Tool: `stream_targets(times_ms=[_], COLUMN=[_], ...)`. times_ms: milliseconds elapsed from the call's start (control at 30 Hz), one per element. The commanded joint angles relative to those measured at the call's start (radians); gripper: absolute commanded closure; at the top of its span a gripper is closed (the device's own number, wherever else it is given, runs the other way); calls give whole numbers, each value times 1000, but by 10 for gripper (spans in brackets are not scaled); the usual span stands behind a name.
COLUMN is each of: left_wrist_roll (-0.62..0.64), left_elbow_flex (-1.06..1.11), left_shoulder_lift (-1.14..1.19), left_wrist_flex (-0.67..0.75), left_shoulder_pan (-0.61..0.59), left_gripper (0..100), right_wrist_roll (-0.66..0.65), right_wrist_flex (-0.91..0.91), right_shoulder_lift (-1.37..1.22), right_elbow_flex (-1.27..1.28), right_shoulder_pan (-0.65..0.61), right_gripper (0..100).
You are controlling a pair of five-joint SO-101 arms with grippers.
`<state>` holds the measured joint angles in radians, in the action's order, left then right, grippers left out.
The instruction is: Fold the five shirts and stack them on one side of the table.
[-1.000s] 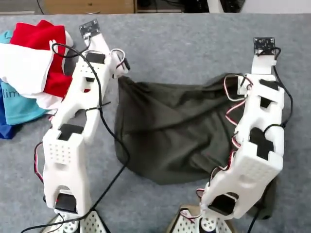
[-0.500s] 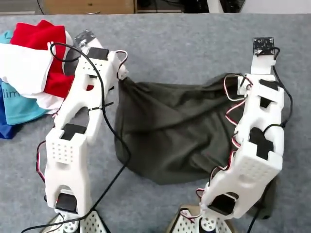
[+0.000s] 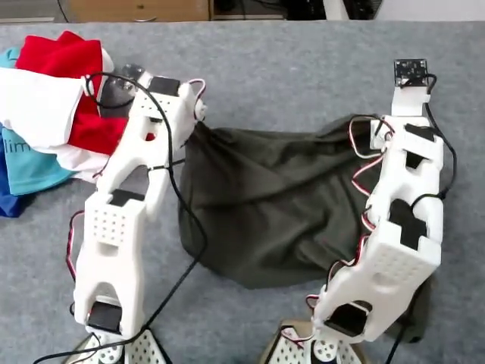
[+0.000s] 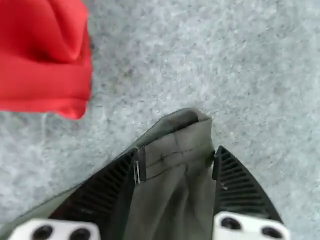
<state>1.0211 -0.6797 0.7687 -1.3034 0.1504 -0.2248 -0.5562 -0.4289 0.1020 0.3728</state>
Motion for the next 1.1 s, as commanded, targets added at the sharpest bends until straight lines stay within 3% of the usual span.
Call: stream_targets(times_ms=[0, 267, 400, 1067], left_wrist_roll=[20, 14, 14, -11], left_elbow_flex=[-124, -239, -233, -281], left_shoulder_lift=[12, 44, 44, 116], left_wrist_flex=[-34, -107, -106, -107], left_shoulder_pan=[-11, -48, -49, -23], left_gripper=[772, 774, 812, 816], right_wrist_roll=[-12, -12, -12, -12], right_wrist_flex=[-6, -6, -6, -6], right_shoulder_lift=[4, 4, 4, 4], right_elbow_flex=[-59, -59, -59, -59], right_shoulder_pan=[-10, -10, -10, -10], right_gripper=[996, 996, 996, 996])
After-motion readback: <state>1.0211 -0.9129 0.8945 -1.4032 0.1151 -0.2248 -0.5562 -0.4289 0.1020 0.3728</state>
